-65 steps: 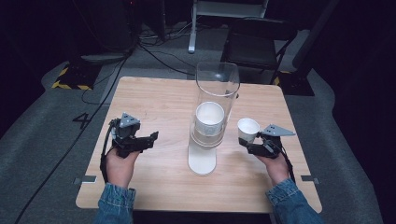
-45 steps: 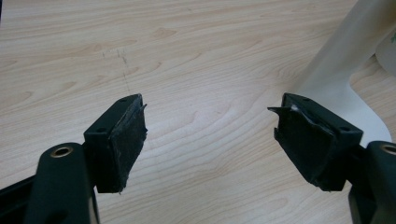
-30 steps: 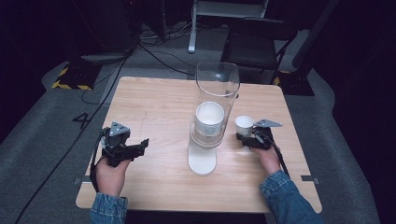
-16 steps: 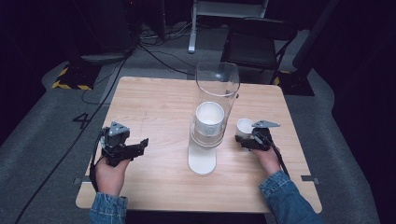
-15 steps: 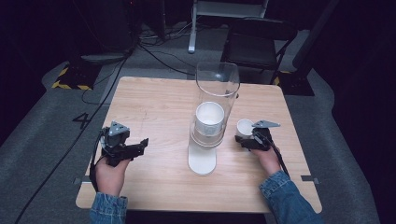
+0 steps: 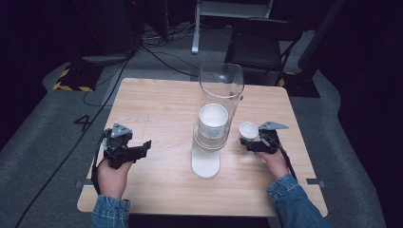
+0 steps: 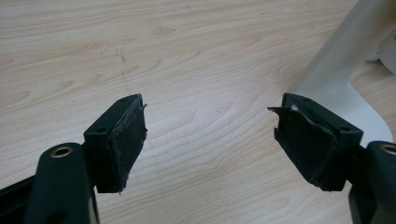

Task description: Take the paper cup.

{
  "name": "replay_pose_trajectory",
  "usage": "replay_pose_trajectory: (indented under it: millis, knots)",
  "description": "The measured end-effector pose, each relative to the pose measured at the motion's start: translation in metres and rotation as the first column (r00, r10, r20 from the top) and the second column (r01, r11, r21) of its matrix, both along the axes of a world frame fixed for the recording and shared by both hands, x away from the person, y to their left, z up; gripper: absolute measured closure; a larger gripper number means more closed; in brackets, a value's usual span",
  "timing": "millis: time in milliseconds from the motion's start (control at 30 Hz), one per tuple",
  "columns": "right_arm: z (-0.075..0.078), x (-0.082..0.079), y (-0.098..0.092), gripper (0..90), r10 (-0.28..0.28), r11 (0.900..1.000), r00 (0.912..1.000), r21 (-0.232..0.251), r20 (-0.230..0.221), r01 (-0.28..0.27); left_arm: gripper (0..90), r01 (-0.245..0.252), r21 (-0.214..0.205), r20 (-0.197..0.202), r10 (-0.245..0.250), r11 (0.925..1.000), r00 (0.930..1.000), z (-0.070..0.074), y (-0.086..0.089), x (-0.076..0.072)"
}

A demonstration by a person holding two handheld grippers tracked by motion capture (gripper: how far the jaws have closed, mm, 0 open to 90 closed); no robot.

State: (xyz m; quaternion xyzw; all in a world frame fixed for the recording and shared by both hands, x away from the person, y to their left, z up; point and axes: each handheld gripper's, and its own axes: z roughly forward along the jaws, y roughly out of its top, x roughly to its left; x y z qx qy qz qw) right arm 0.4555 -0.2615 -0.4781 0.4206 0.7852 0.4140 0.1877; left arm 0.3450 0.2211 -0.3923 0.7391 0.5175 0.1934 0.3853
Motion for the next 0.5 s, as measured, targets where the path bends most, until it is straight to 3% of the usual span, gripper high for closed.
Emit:
replay_pose_trajectory:
  millis: [67, 267, 333, 433, 500]
  knots:
    - [0.007, -0.004, -0.005, 0.5, -0.003, 0.9998, 0.9999, 0.018, 0.012, 0.002, 24.3, 0.005, 0.003, -0.001, -0.005, 1.0000, 1.0000, 0.000, -0.001, 0.001]
    - [0.035, -0.022, -0.019, 0.5, 0.019, 0.9982, 0.9979, 0.056, 0.062, -0.022, 24.2, 0.012, 0.002, -0.002, -0.012, 0.9999, 0.9999, 0.000, -0.003, 0.003]
    - [0.047, -0.029, -0.026, 0.9, 0.027, 0.9960, 0.9958, 0.082, 0.088, -0.035, 24.1, 0.012, 0.000, -0.001, -0.012, 0.9999, 0.9999, 0.000, -0.002, 0.002]
    - [0.066, -0.040, -0.038, 5.0, 0.039, 0.9908, 0.9960, 0.127, 0.080, -0.049, 24.0, 0.013, 0.000, 0.002, -0.013, 0.9999, 0.9999, 0.002, 0.002, 0.001]
    - [0.076, -0.047, -0.047, 5.0, 0.040, 0.9866, 0.9940, 0.154, 0.101, -0.056, 23.5, 0.015, -0.009, 0.000, -0.015, 0.9999, 0.9999, 0.003, 0.007, 0.001]
